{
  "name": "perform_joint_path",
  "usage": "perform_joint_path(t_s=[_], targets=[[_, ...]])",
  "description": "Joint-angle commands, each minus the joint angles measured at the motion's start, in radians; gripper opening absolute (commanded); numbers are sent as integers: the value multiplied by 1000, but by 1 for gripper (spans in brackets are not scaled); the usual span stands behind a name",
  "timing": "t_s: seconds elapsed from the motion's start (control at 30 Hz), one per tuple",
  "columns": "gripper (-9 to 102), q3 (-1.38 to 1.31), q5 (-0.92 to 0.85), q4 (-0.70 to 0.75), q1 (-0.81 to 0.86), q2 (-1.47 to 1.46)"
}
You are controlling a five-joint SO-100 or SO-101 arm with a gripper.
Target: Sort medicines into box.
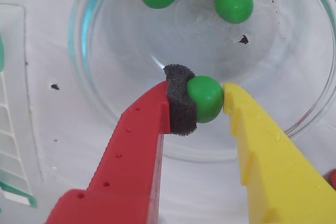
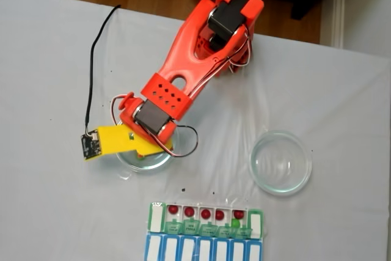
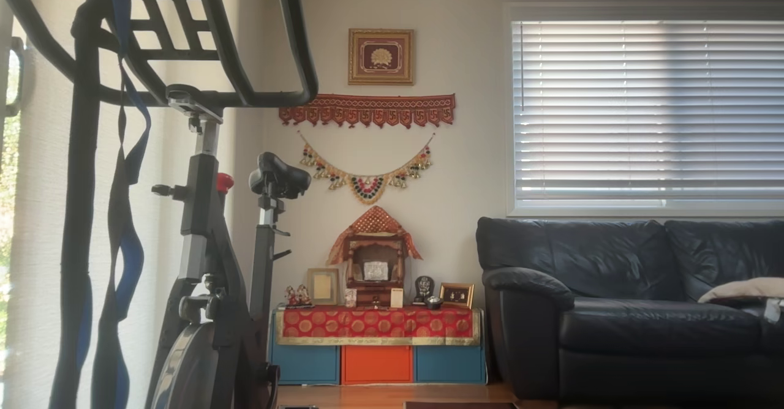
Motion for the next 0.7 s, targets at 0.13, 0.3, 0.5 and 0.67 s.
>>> perform_joint_path(t_s=[0.13, 0.3, 0.5, 0.67], targets=[[1, -259, 166, 77, -140, 34], [1, -391, 265, 135, -249, -11], [1, -592, 370, 230, -354, -150], [1, -611, 430, 230, -423, -209]])
